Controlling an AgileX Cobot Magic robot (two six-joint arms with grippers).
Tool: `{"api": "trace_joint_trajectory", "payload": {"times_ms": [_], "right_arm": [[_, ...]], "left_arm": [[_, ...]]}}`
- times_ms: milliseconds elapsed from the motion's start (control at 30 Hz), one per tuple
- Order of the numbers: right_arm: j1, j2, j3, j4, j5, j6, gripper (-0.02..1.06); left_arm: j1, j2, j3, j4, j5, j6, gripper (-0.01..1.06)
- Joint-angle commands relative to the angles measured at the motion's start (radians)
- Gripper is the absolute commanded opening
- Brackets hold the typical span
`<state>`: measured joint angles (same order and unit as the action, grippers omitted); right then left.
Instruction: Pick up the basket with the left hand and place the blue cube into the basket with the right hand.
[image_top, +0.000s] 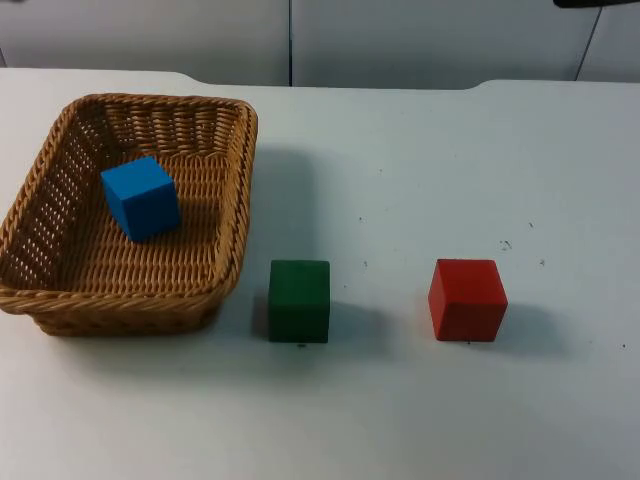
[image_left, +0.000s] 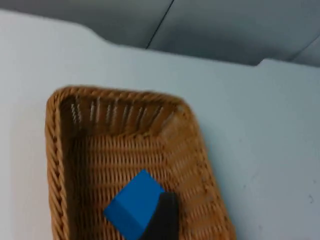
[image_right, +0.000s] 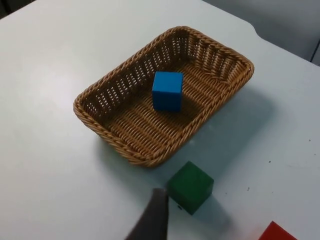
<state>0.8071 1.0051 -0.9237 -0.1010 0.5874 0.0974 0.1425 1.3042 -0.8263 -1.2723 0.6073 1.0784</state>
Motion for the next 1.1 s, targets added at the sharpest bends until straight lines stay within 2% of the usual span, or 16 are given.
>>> {"api": "trace_joint_trajectory", "payload": {"times_ms": [0, 100, 133, 300, 500, 833, 1067], "right_arm": [[0.004, -0.007, 0.005, -0.009, -0.027, -0.003, 0.84], [0.004, -0.007, 0.005, -0.009, -0.031, -0.022, 0.84], [0.004, -0.007, 0.005, -0.009, -0.031, -0.022, 0.84], [0.004, -0.007, 0.005, -0.009, -0.031, -0.046, 0.84], [0.004, -0.007, 0.005, -0.009, -0.031, -0.053, 0.84], [0.004, -0.042, 0.011, 0.001, -0.017, -0.105, 0.84], [0.004, -0.196, 0.232, 0.004, -0.18, -0.097, 0.84]], "left_arm": [[0.004, -0.076, 0.001, 0.043, 0.027, -0.038, 0.78], [0.004, -0.254, 0.001, 0.209, 0.052, -0.162, 0.78], [0.004, -0.254, 0.001, 0.209, 0.052, -0.162, 0.78], [0.004, -0.47, 0.002, 0.45, 0.1, -0.361, 0.78], [0.004, -0.593, 0.014, 0.514, 0.146, -0.436, 0.78], [0.004, -0.835, 0.205, 0.536, 0.157, -0.525, 0.78], [0.004, -1.025, 0.221, 0.815, 0.233, -0.781, 0.78]]}}
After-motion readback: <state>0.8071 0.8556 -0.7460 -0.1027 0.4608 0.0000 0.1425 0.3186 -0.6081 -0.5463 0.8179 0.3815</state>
